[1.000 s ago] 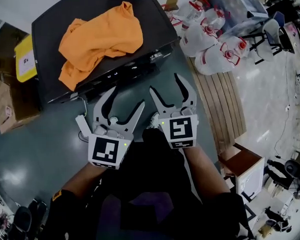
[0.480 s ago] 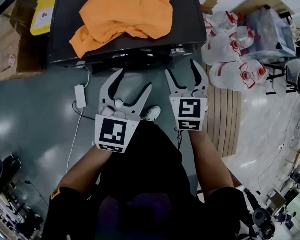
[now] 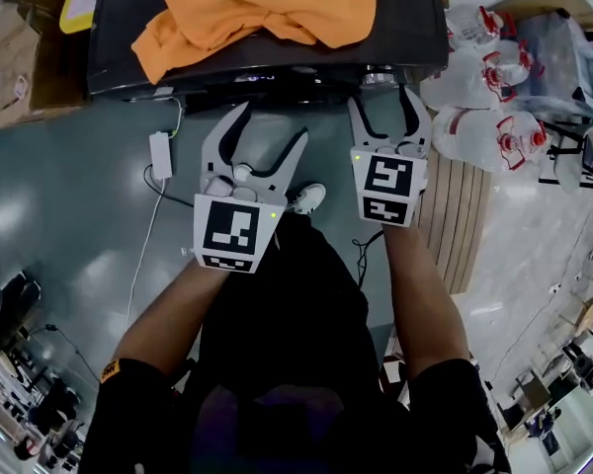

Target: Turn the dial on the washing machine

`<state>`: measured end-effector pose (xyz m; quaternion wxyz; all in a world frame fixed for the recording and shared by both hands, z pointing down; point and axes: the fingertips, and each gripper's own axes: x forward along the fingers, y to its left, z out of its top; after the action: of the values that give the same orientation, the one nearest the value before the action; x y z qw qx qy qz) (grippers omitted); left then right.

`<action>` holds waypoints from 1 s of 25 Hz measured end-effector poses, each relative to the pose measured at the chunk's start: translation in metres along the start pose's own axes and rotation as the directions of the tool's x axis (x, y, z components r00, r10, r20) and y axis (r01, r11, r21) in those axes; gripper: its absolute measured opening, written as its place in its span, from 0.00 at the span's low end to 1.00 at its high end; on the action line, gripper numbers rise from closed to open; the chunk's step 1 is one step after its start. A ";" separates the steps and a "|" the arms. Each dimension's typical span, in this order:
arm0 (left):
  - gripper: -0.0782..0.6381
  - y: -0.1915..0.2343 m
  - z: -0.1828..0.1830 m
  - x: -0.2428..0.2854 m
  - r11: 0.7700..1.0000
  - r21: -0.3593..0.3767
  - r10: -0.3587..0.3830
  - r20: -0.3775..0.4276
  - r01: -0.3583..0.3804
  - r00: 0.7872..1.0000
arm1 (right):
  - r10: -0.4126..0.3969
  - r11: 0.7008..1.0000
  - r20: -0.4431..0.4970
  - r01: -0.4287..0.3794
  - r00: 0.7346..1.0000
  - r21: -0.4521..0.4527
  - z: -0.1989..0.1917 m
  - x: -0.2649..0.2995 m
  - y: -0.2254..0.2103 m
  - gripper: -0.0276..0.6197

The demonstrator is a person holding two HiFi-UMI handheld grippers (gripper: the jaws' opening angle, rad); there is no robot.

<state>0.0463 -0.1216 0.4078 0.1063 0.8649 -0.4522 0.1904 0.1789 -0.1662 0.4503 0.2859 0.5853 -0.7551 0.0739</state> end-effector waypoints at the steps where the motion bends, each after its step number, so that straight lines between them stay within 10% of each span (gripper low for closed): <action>1: 0.52 -0.001 -0.003 0.003 1.000 -0.003 -0.004 -0.004 0.004 1.000 | -0.002 1.000 -0.004 0.002 1.000 -0.001 -0.002 0.003 0.000 0.53; 10: 0.52 -0.008 -0.026 0.022 0.999 -0.008 -0.045 -0.060 0.045 0.997 | -0.011 1.000 -0.020 0.011 1.000 -0.018 -0.010 0.022 -0.005 0.52; 15: 0.52 -0.013 -0.025 0.027 0.998 -0.009 -0.070 -0.067 0.070 0.995 | 0.034 0.992 0.003 -0.034 0.999 0.124 -0.010 0.024 -0.014 0.46; 22: 0.52 -0.015 -0.021 0.029 0.997 -0.011 -0.081 -0.059 0.080 0.995 | 0.181 0.810 0.108 -0.210 0.978 0.548 -0.017 0.022 -0.025 0.47; 25: 0.52 -0.014 -0.019 0.029 0.997 -0.009 -0.077 -0.060 0.076 0.995 | 0.165 0.866 0.088 -0.187 0.982 0.464 -0.015 0.022 -0.023 0.47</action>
<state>0.0684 -0.1286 0.4375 0.1299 0.8751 -0.4159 0.2105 0.2027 -0.1850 0.4692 0.1107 0.5674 -0.7711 0.2671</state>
